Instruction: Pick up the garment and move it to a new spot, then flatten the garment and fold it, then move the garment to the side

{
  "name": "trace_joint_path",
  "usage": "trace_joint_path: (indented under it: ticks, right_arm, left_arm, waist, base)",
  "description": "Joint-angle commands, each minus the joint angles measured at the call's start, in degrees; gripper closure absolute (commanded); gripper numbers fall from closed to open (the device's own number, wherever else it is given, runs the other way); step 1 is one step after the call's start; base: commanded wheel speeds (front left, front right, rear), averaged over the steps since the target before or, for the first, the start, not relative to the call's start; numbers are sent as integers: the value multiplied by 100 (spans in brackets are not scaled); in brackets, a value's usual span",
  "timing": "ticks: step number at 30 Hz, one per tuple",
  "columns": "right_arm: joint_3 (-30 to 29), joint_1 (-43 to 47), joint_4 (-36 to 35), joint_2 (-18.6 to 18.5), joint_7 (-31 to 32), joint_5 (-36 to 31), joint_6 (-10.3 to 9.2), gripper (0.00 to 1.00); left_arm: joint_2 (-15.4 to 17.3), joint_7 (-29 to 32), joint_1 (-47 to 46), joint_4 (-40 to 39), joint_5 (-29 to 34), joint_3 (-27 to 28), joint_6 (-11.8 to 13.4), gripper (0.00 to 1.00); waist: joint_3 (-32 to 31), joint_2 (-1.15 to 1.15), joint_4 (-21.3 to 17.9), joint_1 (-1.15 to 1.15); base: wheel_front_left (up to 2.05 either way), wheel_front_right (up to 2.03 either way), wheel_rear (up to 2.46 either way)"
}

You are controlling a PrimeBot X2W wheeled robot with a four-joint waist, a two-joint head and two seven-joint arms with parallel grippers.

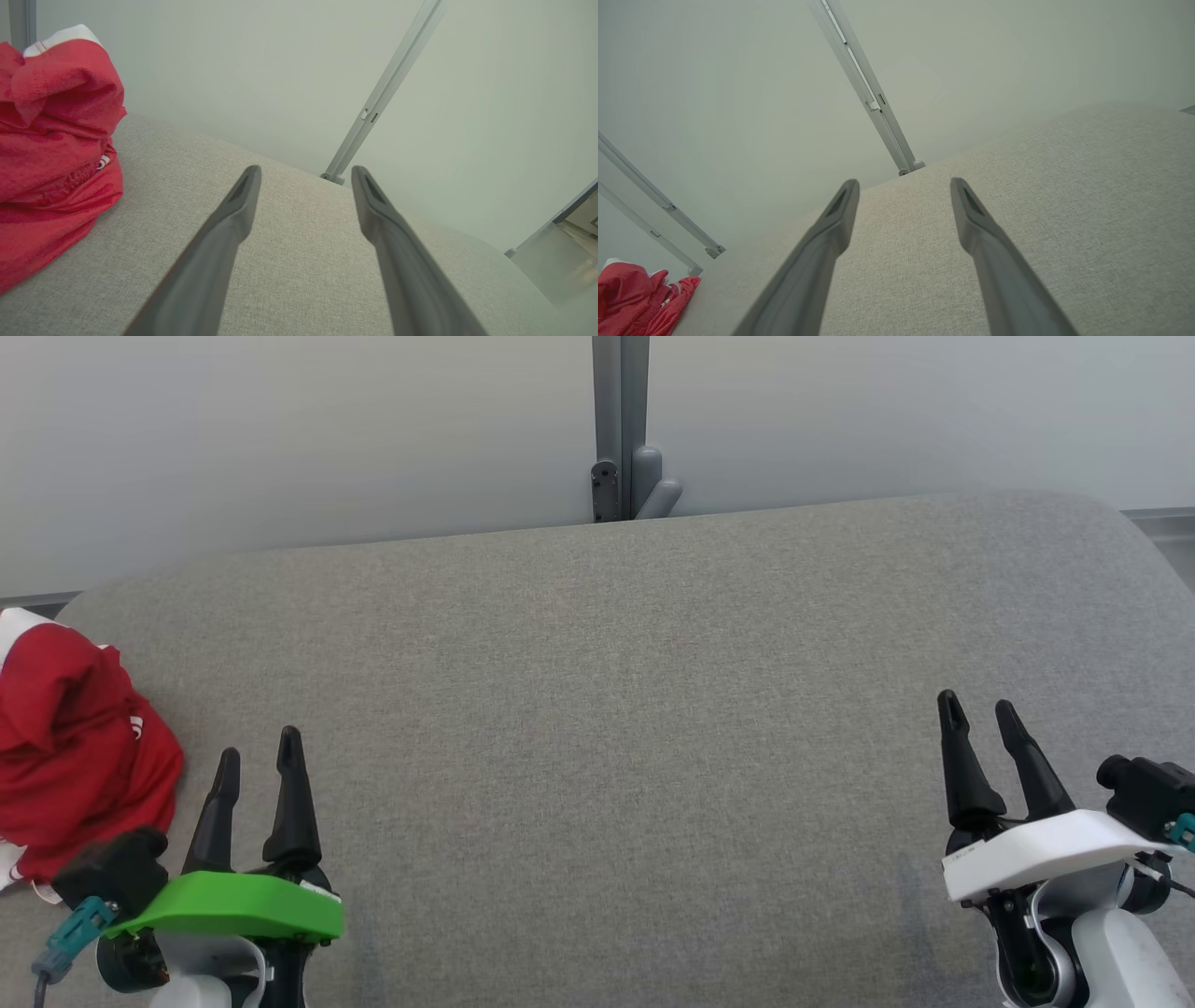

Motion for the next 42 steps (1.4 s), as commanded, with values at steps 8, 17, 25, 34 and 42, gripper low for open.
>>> trace_joint_path:
  ticks: [8, 17, 25, 34, 42]
  right_arm:
    - [-8, -123, -16, -55, -167, -656, 2, 0]
    - [2, -157, 104, -48, -309, -1173, 2, 0]
    - [14, -181, 175, -49, -420, -1567, 2, 0]
    - [10, -164, 256, -58, -539, -1969, 2, 0]
    - [-10, -161, 340, -21, -639, -2309, 3, 0]
  left_arm:
    - [97, -146, -223, 104, 642, -155, 121, 0]
    - [143, -271, -325, 301, 1086, -264, 126, 0]
    - [178, -375, -412, 468, 1447, -363, 152, 0]
    - [144, -420, -451, 641, 1656, -451, 81, 0]
    - [154, -426, -463, 765, 1902, -531, 135, 0]
  waist:
    - [-15, 0, -1, 0]
    - [-21, 0, 5, 0]
    - [-23, 0, 13, 0]
    - [-35, 0, 16, 0]
    - [-38, 0, 16, 0]
  base:
    - [0, 0, 0]
    - [0, 0, 0]
    - [0, 0, 0]
    - [0, 0, 0]
    - [0, 0, 0]
